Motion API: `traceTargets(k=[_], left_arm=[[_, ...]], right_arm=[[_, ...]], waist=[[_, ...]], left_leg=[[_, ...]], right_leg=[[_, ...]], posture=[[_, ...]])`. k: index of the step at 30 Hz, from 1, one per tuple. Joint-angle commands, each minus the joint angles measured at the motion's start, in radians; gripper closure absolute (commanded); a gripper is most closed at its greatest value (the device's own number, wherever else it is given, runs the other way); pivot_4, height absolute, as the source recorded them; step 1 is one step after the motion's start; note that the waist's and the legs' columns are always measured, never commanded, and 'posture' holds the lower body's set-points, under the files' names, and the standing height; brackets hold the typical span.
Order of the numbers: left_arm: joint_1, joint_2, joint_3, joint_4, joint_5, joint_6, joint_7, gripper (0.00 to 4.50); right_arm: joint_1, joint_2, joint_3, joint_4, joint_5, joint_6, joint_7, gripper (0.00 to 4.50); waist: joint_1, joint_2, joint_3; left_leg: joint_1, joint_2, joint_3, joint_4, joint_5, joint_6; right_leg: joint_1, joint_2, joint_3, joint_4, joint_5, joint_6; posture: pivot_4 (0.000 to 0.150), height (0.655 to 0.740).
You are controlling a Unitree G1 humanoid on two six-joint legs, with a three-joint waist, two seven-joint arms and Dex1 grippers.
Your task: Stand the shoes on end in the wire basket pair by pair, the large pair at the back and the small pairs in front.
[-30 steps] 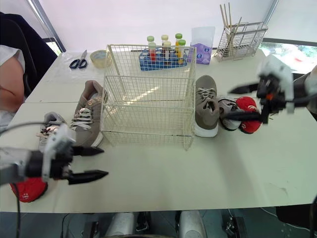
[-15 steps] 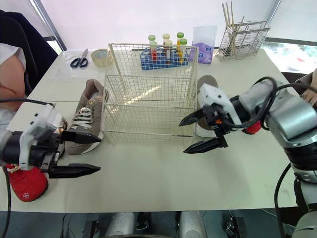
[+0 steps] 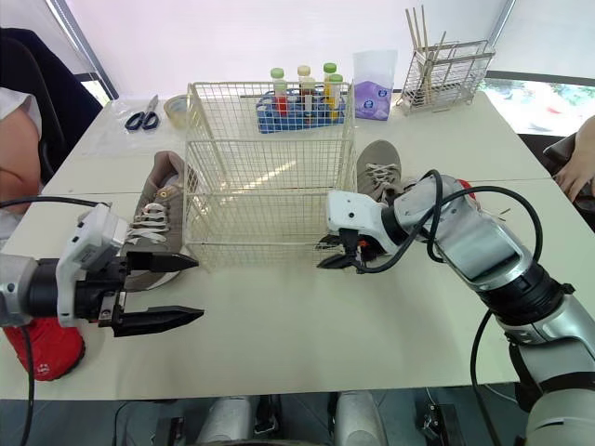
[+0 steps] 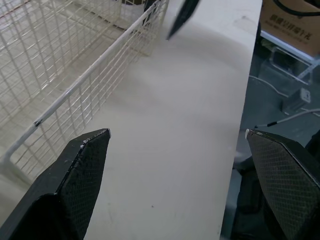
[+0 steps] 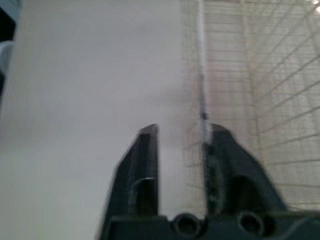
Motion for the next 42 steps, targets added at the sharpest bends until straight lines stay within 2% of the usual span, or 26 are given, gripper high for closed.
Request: traceTargets(k=[1,8,23,24,26,30,36,39,40,42], left_arm=[[0.001,-0.007,0.002,-0.024,0.011,-0.023,0.01,0.0],[-0.017,-0.009,-0.031,0.003,0.045,-0.045,0.0,0.0],[-0.088,-0.028,-0.115,0.043,0.093,-0.065,-0.012,0.0],[-0.088,-0.03,-0.117,0.044,0.095,-0.066,-0.012,0.0],[-0.088,-0.034,-0.121,0.044,0.099,-0.067,-0.011,0.0],[-0.091,-0.043,-0.127,0.045,0.103,-0.067,-0.012,0.0],[-0.098,-0.054,-0.133,0.063,0.117,-0.071,-0.028,0.0],[-0.108,-0.056,-0.149,0.089,0.139,-0.083,-0.05,0.0],[-0.114,-0.057,-0.157,0.098,0.147,-0.088,-0.058,0.0],[-0.135,-0.065,-0.17,0.119,0.146,-0.095,-0.071,0.0]], right_arm=[[0.005,0.02,0.029,-0.04,-0.024,0.023,-0.014,4.44],[0.003,0.051,0.025,0.006,-0.12,0.038,-0.112,4.44],[0.048,0.034,0.013,0.041,-0.168,-0.211,-0.047,4.44],[0.05,0.033,0.008,0.042,-0.164,-0.211,-0.04,3.82],[0.052,0.027,-0.002,0.045,-0.164,-0.218,-0.028,3.07],[0.029,0.038,-0.089,0.029,-0.095,-0.14,-0.027,1.06],[-0.009,0.003,-0.342,-0.072,0.186,0.13,0.004,1.06],[-0.085,0.046,-0.55,-0.068,0.391,0.315,-0.063,1.06],[-0.105,0.059,-0.601,-0.042,0.414,0.349,-0.106,1.06],[-0.095,0.058,-0.643,0.02,0.367,0.338,-0.203,1.06]], waist=[[0.0,0.0,0.0],[0.001,-0.001,-0.001],[0.003,-0.002,-0.001],[0.003,-0.002,-0.001],[0.004,-0.002,-0.001],[0.006,-0.002,-0.001],[0.01,-0.002,-0.001],[0.008,-0.002,-0.001],[0.007,-0.002,0.0],[0.007,-0.002,-0.001]], left_leg=[[0.0,0.0,0.0,0.0,0.0,0.0],[0.002,0.0,0.002,0.0,0.0,-0.001],[0.003,0.0,0.003,0.0,0.0,-0.001],[0.003,0.0,0.003,0.0,0.0,-0.001],[0.002,0.0,0.004,0.0,0.0,-0.001],[0.002,0.0,0.004,0.0,0.0,-0.001],[0.001,0.0,0.003,0.0,0.0,0.0],[0.001,0.0,0.003,0.0,0.0,0.001],[0.001,0.0,0.003,0.0,0.0,0.001],[0.001,0.0,0.003,0.0,0.0,0.001]], right_leg=[[0.0,0.0,0.0,0.0,0.0,0.0],[0.0,0.0,0.001,0.0,0.001,-0.001],[0.001,0.0,0.002,0.0,0.001,-0.002],[0.001,0.0,0.002,0.0,0.001,-0.002],[0.001,0.0,0.002,0.0,0.001,-0.002],[0.001,0.0,0.003,0.0,0.001,-0.002],[0.0,0.0,0.002,0.0,0.001,-0.001],[0.0,0.0,0.002,0.0,0.001,-0.001],[0.0,0.0,0.002,0.0,0.001,-0.001],[-0.001,0.0,0.003,0.0,0.001,-0.002]], posture=[[0.15,0.7357],[0.15,0.7357],[0.15,0.7357],[0.15,0.7357],[0.15,0.7357],[0.15,0.7357],[0.15,0.7357],[0.15,0.7357],[0.15,0.7357],[0.15,0.7357]])
